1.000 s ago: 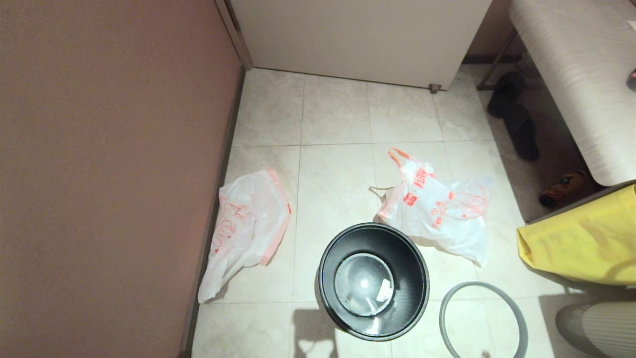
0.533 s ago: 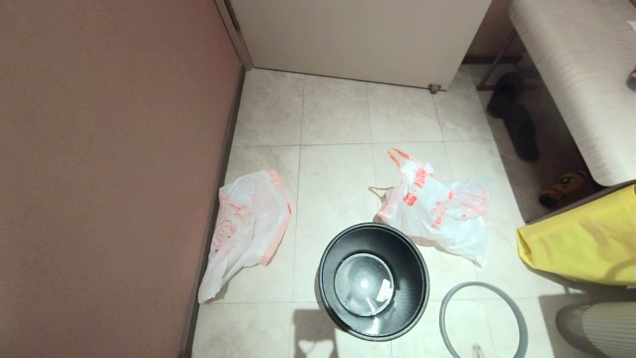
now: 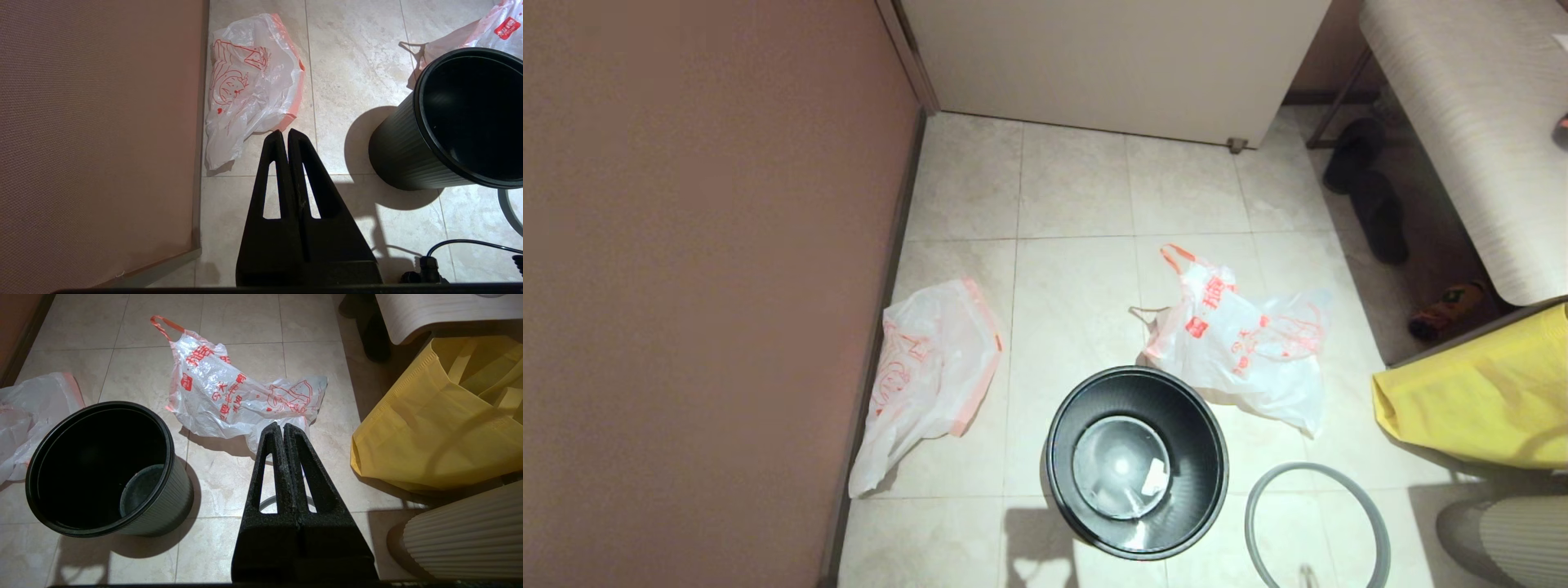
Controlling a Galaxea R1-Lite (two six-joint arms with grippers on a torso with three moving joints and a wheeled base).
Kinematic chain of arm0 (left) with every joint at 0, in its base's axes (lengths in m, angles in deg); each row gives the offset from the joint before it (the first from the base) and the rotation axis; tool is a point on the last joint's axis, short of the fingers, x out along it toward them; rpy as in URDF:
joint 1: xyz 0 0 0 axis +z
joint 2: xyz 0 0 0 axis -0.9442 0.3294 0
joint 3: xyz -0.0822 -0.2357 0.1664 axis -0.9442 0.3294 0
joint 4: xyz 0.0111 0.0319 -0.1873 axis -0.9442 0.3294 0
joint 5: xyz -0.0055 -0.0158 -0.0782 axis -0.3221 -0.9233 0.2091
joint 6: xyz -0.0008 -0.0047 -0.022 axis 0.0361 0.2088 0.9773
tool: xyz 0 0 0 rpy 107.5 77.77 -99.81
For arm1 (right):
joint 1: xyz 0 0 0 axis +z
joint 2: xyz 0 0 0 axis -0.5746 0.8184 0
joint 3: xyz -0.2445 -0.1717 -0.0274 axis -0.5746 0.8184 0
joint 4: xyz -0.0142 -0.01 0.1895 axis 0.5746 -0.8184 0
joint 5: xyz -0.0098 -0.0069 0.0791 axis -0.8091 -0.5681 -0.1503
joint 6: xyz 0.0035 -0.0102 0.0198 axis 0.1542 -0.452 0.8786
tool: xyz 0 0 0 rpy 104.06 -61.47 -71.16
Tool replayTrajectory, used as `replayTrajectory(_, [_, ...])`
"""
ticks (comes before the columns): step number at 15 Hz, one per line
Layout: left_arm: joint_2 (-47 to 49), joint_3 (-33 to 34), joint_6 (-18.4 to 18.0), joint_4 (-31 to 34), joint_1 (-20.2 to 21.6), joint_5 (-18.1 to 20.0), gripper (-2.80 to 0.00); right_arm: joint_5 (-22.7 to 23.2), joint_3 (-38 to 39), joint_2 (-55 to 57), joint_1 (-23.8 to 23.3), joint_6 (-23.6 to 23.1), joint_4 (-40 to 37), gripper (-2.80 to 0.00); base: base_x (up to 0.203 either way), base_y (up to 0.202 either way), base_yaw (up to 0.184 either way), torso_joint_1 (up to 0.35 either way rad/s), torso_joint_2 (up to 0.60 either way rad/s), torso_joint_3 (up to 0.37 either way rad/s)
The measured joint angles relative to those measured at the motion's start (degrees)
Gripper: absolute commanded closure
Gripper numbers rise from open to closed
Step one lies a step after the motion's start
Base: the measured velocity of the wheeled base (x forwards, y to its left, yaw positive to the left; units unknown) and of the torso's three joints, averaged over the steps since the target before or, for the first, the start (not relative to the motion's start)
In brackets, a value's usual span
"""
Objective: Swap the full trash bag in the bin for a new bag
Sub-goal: Pick up a new trash bag
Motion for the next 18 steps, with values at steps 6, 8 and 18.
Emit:
replayTrajectory(6, [0.0, 0.0, 0.0, 0.0, 0.0, 0.0, 0.00, 0.0, 0.0, 0.0, 0.0, 0.0, 0.0, 0.00, 0.000, 0.000, 0.000, 0.000, 0.00, 0.000])
replayTrajectory(8, [0.0, 0.0, 0.0, 0.0, 0.0, 0.0, 0.00, 0.0, 0.0, 0.0, 0.0, 0.0, 0.0, 0.00, 0.000, 0.000, 0.000, 0.000, 0.00, 0.000])
replayTrajectory(18, [0.2, -0.8, -1.0, -0.2, 0.0, 0.0, 0.00, 0.0, 0.0, 0.0, 0.0, 0.0, 0.0, 0.00, 0.000, 0.000, 0.000, 0.000, 0.00, 0.000])
